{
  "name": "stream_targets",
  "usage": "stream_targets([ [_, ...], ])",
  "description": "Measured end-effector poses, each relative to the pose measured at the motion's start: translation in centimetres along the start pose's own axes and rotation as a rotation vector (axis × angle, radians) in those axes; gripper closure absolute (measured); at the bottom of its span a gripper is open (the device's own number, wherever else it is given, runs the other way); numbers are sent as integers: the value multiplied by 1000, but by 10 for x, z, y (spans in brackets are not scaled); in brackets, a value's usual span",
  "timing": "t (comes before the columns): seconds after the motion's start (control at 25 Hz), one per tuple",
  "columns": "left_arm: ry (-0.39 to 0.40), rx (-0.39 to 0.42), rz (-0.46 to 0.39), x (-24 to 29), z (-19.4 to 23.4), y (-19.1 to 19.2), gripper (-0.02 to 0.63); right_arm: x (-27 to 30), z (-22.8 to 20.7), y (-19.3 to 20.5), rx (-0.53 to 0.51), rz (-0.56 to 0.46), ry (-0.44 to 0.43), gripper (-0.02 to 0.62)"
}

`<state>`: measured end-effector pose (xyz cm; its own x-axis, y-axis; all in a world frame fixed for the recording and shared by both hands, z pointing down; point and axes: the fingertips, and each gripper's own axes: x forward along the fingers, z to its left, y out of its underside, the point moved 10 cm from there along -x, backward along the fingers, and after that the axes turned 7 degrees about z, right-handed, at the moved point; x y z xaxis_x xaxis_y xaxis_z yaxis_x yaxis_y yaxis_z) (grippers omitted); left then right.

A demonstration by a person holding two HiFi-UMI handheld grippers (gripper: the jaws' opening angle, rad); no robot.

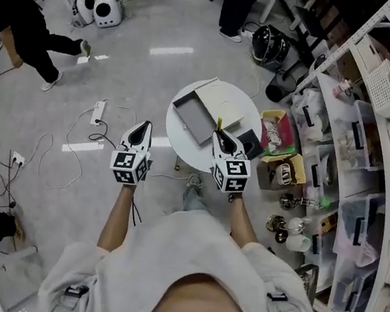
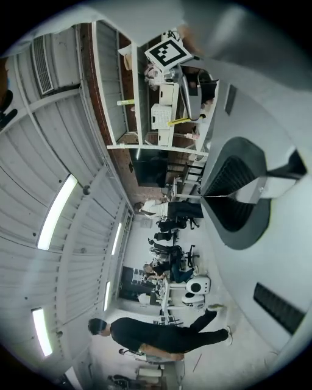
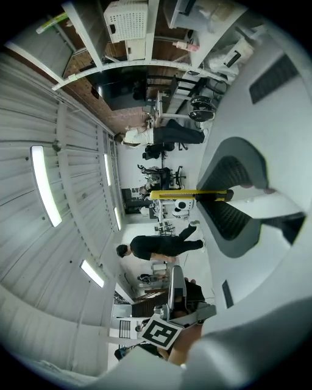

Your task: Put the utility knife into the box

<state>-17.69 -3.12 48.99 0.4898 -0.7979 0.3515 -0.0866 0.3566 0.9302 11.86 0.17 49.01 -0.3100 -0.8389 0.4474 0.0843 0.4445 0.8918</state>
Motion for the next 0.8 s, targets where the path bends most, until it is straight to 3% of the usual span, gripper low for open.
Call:
stream_targets([
  [0.48, -110, -21, -26, 64, 10, -43, 586, 77, -55, -57, -49, -37, -119, 525],
  [0.8, -164, -32, -13, 97, 12, -49, 586, 116, -77, -69, -62, -23, -173, 525],
])
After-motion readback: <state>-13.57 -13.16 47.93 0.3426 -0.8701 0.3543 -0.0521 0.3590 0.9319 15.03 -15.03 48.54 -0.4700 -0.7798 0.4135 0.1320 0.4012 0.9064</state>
